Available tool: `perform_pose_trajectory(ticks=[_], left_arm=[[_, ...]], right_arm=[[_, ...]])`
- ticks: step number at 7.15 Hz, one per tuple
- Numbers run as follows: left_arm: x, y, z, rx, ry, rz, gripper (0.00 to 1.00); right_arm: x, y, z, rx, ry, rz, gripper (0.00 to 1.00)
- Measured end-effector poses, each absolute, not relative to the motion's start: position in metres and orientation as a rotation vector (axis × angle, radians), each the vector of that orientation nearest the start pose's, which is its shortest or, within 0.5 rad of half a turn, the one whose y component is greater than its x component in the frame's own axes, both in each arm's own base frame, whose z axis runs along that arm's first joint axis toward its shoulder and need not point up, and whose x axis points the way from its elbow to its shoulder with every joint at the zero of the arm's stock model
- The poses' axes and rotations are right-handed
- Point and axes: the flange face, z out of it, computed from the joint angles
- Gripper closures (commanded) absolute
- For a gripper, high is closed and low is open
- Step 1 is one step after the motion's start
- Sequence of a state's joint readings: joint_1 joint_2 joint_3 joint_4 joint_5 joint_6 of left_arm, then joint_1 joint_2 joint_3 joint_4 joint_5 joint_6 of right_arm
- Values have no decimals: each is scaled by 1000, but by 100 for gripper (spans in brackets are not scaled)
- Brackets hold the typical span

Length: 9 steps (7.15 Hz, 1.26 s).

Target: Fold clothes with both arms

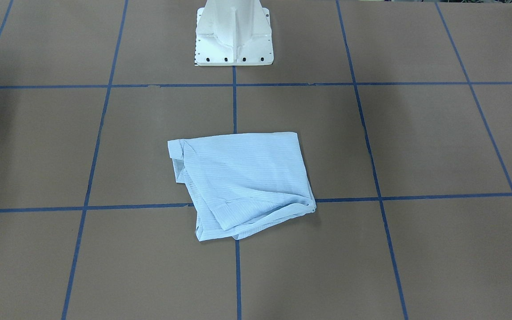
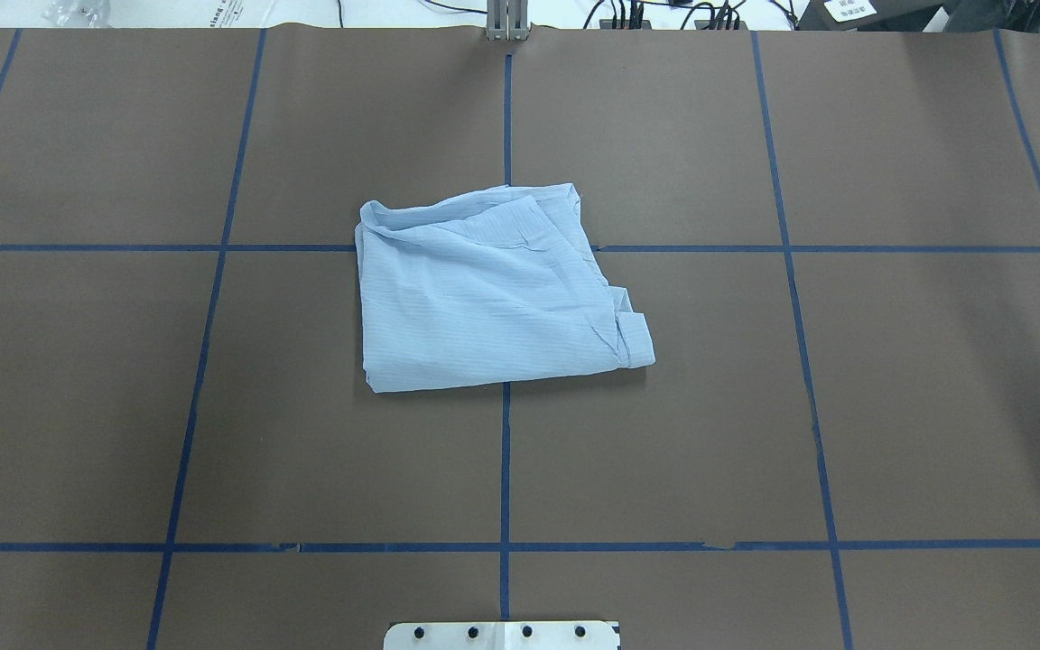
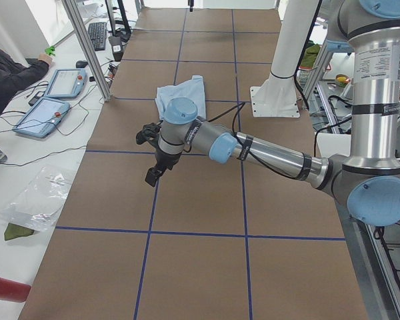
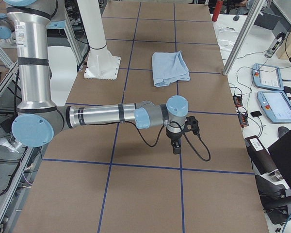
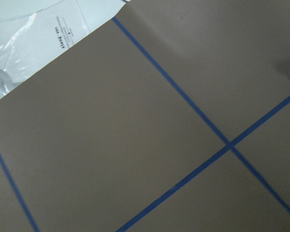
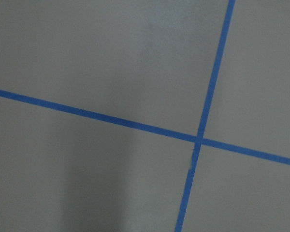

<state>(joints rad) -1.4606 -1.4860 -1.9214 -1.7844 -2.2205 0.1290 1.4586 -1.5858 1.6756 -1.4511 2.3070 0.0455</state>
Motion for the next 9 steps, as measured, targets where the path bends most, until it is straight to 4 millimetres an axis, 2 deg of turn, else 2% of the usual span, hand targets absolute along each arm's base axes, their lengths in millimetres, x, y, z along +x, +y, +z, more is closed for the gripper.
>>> perform_pose_trajectory(ticks=[2,4,5,7,9], left_arm=[[-21,-453,529,412,701,369,0],[-18,-435,548,340,802,346,0],[-19,-429,558,284,822,322,0],[-18,-430,568,217,832,297,0],[-18,-433,574,196,831,290,0]], right_arm=[[15,-479,620,126,-755,-49,0],[18,-452,642,128,-760,-32,0],[19,-444,647,127,-771,-33,0],[27,-439,634,126,-795,-21,0],[44,-428,605,102,-786,-24,0]])
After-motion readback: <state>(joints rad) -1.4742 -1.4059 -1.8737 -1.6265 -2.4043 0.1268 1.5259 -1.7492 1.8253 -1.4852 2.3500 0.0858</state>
